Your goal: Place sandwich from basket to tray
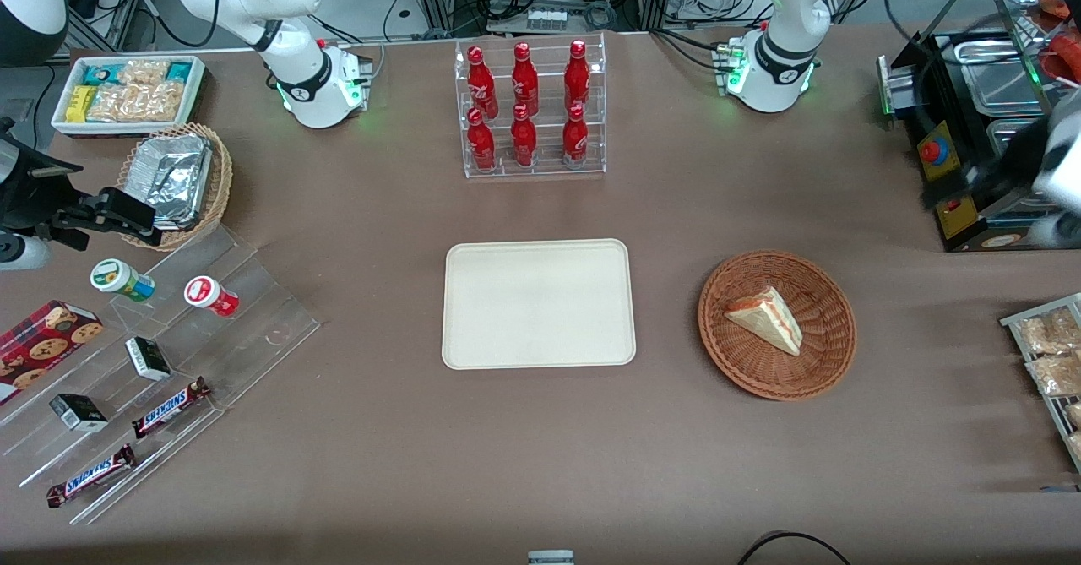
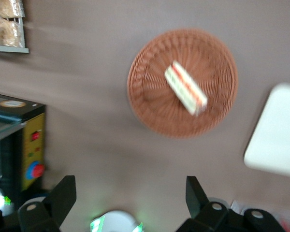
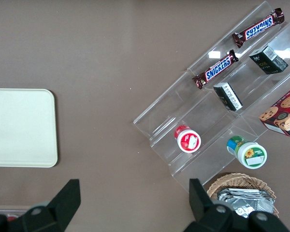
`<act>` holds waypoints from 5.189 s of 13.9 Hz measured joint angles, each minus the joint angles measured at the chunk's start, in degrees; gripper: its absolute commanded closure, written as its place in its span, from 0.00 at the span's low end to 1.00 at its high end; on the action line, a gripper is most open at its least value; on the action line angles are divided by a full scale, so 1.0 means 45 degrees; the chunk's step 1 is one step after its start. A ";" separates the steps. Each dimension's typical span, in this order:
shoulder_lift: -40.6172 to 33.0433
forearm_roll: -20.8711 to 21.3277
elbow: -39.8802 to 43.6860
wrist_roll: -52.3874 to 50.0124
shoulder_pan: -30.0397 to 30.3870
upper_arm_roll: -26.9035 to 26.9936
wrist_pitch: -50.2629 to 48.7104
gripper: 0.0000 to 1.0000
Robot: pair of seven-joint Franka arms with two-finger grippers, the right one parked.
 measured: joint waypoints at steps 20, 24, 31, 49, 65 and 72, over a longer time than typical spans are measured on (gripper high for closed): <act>0.1907 0.0100 -0.8480 -0.9911 -0.2269 -0.0031 1.3078 0.19; 0.2279 0.0100 -0.8456 -1.0178 -0.2276 -0.0027 1.3430 1.00; 0.1989 0.1184 -0.7383 -1.0108 -0.2288 -0.0030 1.0933 1.00; 0.6979 0.0922 0.2193 -0.9422 -0.9583 -0.0548 0.5720 1.00; 0.8888 0.1865 0.2364 -0.7504 -1.0280 -0.0436 0.8267 0.00; 0.5398 0.0830 0.2979 -0.7569 -0.9427 -0.0272 0.4259 0.00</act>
